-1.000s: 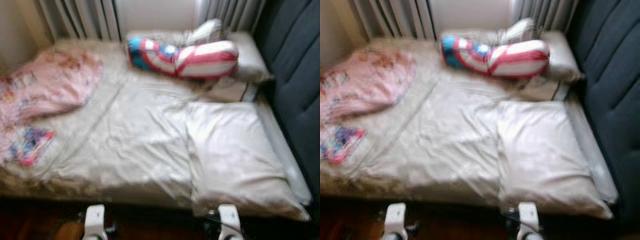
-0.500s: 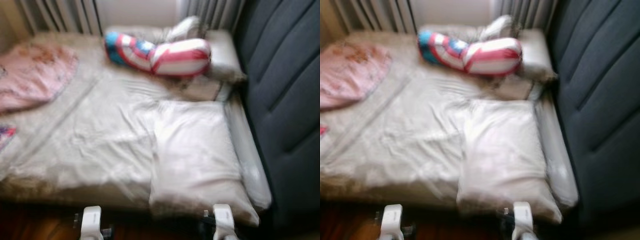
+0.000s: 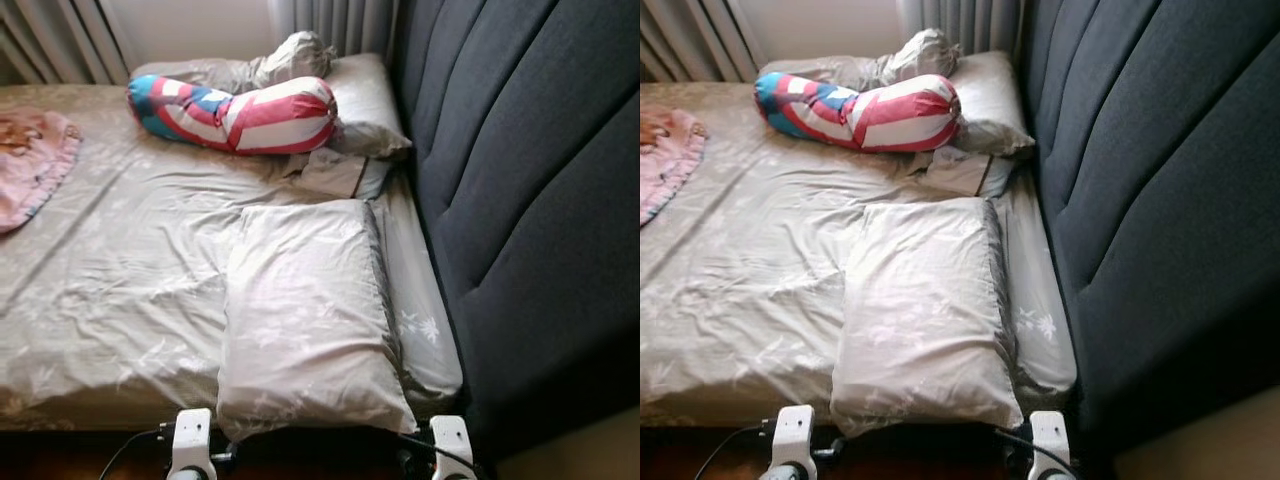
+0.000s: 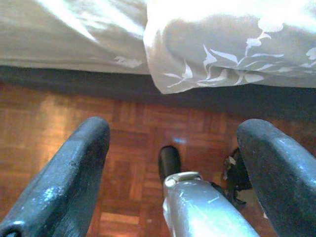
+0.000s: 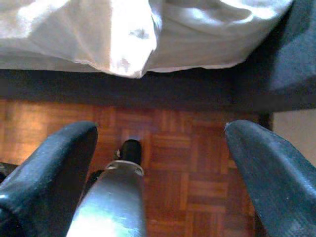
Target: Clean up the room
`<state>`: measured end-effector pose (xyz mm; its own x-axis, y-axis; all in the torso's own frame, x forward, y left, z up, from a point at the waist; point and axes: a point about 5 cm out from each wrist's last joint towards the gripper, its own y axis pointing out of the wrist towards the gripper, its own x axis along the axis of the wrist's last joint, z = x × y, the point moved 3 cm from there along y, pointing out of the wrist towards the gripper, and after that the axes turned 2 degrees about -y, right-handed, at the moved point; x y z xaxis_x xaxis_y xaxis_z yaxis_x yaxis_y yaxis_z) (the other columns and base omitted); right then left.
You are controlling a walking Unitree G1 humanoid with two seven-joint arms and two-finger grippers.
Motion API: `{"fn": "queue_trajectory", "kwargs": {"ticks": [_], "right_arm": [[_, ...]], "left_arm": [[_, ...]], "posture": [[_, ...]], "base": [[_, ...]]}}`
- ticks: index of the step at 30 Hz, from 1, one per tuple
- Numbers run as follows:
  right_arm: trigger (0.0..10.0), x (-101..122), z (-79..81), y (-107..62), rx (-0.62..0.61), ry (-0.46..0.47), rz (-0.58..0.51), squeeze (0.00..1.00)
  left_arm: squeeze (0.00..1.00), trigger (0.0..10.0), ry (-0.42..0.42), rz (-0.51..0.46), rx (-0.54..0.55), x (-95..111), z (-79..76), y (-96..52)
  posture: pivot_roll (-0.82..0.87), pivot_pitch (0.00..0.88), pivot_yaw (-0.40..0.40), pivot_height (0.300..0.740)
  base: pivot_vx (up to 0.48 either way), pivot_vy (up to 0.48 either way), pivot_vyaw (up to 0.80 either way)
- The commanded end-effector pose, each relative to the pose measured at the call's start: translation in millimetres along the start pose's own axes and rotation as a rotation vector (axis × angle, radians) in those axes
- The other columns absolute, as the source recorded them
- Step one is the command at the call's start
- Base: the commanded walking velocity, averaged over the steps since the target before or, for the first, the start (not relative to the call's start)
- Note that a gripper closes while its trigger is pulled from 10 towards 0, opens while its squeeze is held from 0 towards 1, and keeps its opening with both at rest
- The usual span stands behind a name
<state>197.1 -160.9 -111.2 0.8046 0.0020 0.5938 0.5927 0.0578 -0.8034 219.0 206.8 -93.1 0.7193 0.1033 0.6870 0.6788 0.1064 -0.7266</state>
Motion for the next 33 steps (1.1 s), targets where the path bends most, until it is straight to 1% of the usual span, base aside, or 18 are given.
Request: {"fn": "queue_trajectory", "kwargs": {"ticks": [1, 4, 6, 10, 23, 33], "right_arm": [[10.0, -2, 0.2, -0.3, -0.001, 0.007, 0.002, 0.0], [10.0, -2, -0.1, -0.4, -0.001, 0.005, 0.003, 0.0], [10.0, -2, -0.4, -0.5, -0.002, 0.006, 0.004, 0.0], [10.0, -3, -0.6, -0.6, -0.002, 0.005, 0.004, 0.0], [10.0, -2, -0.9, -0.5, -0.004, 0.005, 0.004, 0.0], [10.0, -1, -0.8, -0.4, -0.003, 0.006, 0.001, 0.0]], "left_arm": [[0.0, 10.0, -0.012, 0.012, 0.019, -5, 5.7, -1.6], [0.0, 10.0, -0.018, 0.016, 0.021, -6, 6.1, -1.9], [0.0, 10.0, -0.039, 0.023, 0.027, -8, 6.7, -2.2], [0.0, 10.0, -0.037, 0.021, 0.027, -8, 7.0, -2.4], [0.0, 10.0, -0.038, 0.01, 0.026, -6, 6.0, -1.9], [0.0, 10.0, -0.015, -0.021, 0.021, 3, 4.4, -0.3]], "posture": [[-0.09, 0.052, -0.027, 0.74], [-0.09, 0.05, -0.027, 0.74], [-0.08, 0.051, -0.028, 0.74], [-0.08, 0.054, -0.029, 0.74], [-0.08, 0.067, -0.03, 0.74], [-0.08, 0.068, -0.031, 0.74]], "base": [[0.0, 0.0, 0.0], [0.0, 0.0, 0.0], [0.0, 0.0, 0.0], [0.0, 0.0, 0.0], [0.0, 0.375, 0.0], [0.0, 0.0, 0.0]]}}
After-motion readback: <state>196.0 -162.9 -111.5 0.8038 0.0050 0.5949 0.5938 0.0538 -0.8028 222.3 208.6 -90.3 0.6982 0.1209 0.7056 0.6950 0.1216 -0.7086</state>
